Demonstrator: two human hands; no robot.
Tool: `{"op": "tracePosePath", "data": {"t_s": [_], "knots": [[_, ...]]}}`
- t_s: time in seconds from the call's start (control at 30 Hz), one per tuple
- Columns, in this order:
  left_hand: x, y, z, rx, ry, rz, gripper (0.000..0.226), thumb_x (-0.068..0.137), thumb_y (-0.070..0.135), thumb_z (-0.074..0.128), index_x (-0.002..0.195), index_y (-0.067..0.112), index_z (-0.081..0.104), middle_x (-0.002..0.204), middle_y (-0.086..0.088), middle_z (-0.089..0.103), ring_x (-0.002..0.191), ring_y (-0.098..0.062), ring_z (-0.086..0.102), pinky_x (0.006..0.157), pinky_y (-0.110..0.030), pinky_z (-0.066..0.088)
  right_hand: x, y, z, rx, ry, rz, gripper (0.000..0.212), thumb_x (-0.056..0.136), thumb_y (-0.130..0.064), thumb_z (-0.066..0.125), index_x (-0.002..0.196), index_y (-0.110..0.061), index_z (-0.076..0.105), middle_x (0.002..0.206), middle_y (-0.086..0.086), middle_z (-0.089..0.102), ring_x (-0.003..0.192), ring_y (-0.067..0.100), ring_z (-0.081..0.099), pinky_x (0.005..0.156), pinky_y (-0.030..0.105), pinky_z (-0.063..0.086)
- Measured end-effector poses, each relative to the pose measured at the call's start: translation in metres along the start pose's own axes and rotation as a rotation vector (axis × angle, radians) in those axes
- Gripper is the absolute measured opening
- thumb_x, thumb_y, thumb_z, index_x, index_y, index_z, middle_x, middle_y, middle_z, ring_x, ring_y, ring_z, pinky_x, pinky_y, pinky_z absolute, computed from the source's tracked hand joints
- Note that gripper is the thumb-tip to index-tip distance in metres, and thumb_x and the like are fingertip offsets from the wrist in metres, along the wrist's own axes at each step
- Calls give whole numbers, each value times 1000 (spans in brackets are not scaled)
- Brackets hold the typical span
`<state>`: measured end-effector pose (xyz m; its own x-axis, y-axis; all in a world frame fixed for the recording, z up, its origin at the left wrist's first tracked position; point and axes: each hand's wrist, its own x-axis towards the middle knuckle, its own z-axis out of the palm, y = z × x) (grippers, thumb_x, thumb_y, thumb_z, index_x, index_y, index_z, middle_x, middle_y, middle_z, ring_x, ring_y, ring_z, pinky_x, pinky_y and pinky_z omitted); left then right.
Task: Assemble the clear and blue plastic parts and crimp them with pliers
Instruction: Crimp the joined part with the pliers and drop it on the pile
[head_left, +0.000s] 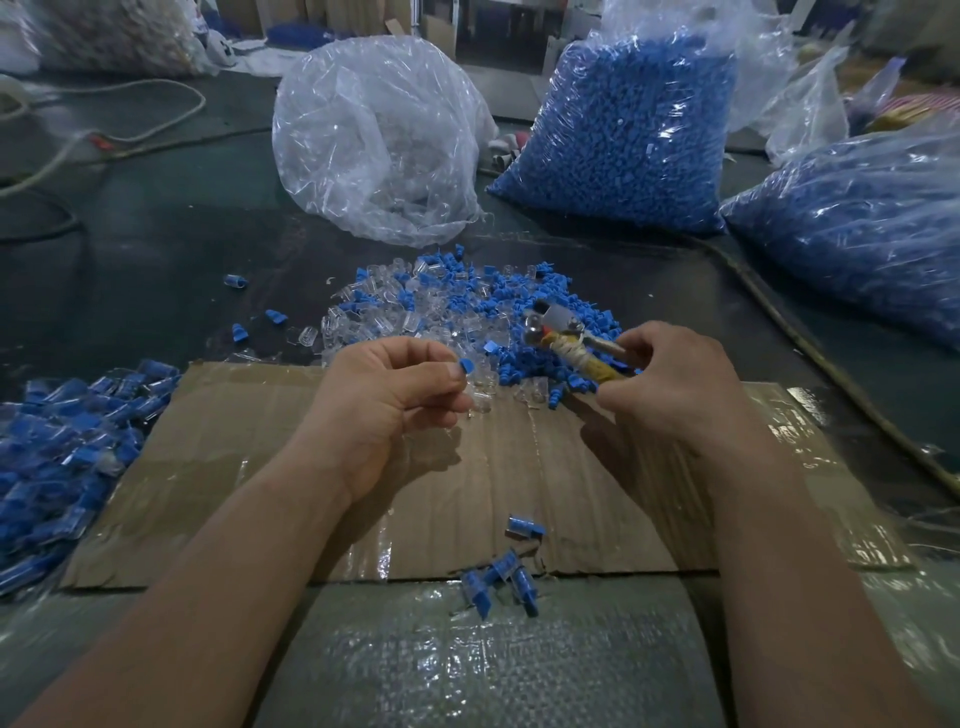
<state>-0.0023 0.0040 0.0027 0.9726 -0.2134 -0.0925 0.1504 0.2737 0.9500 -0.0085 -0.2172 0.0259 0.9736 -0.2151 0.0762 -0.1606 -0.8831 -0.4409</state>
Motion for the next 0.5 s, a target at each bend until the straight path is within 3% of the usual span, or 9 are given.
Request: {"op": "tracePosePath", "data": {"t_s": [0.17,0.27,0.37,0.5], "knots": [[2,-3,-2,-58,42,37,16,63,5,62,78,4,58,61,-6,66,56,-14,65,50,-18,51,-4,-5,0,95,151,-97,39,68,-5,65,105,-16,60,90,0,58,85,19,54,75,31,43],[3,-2,-2,-79,60,76,16,63,5,61,79,5,57,62,-3,66,58,-13,65,52,-18,52,-8,-9,4,134,235,-203,36,71,4,62,99,-18,58,88,-2,57,86,22,57,77,40,47],[3,-2,0,-95,82,128,12,69,2,60,80,5,56,61,-1,65,58,-11,65,52,-18,52,-12,-15,8,86,280,-284,32,72,-1,68,96,-20,58,90,-3,58,85,21,56,74,37,45],[3,-1,0,-74,98,207,8,75,1,57,81,7,56,61,2,66,60,-10,66,54,-18,53,-14,-22,17,14,248,-388,29,74,-8,69,98,-18,57,91,-8,50,92,19,53,98,44,33]]}}
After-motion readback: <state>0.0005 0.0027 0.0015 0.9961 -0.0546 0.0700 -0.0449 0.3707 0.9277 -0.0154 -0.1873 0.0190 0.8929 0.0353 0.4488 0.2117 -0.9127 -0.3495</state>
